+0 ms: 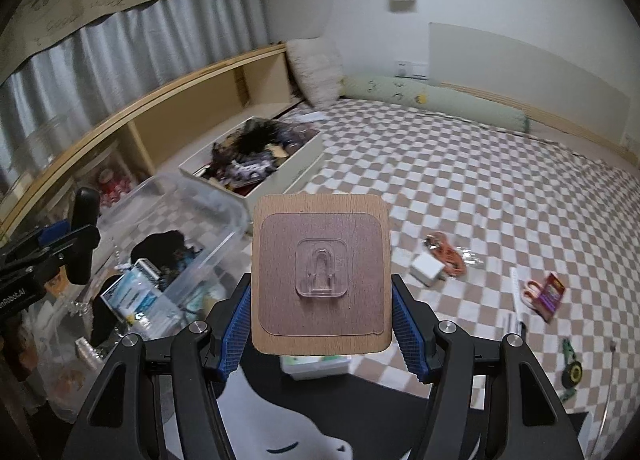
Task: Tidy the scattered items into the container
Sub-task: 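Carry the earbud case and wooden pad in both tools toward the clear bin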
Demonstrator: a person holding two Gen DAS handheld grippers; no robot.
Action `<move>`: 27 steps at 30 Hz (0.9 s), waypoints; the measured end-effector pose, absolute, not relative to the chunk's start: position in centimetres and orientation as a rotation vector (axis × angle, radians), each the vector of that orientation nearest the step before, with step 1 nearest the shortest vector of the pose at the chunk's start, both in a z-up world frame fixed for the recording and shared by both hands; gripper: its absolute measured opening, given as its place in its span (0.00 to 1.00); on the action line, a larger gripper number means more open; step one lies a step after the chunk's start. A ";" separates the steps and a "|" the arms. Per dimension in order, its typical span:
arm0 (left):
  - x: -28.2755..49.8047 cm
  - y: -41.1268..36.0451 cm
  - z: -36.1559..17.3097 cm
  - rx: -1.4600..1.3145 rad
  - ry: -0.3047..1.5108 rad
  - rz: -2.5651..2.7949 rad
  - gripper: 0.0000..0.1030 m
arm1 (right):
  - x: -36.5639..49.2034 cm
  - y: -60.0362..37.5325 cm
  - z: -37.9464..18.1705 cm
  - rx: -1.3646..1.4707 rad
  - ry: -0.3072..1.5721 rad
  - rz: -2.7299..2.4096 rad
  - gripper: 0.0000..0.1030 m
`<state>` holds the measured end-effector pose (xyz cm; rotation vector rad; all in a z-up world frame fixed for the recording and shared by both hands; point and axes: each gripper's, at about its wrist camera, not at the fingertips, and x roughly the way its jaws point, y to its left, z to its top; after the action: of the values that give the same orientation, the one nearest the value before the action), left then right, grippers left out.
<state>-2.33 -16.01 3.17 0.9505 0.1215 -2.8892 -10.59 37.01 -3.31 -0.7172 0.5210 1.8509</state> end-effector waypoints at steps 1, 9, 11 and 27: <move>-2.0 -16.4 3.2 0.950 0.125 -2.883 0.59 | -11.1 37.0 -3.5 -0.724 0.521 1.858 0.63; 0.8 -19.6 2.6 0.945 0.148 -2.818 0.59 | -15.7 35.8 -4.6 -0.797 0.492 1.948 0.63; 1.4 -20.6 2.3 0.946 0.175 -2.802 0.59 | -16.9 35.4 -4.9 -0.817 0.483 1.972 0.63; 5.5 -26.9 -1.0 0.991 0.319 -2.652 0.59 | -26.7 30.9 -7.7 -0.997 0.438 2.208 0.63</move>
<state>5.52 -26.86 -0.98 0.9906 0.3193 -2.6519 -26.70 30.94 -7.71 -0.9974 0.4382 2.2081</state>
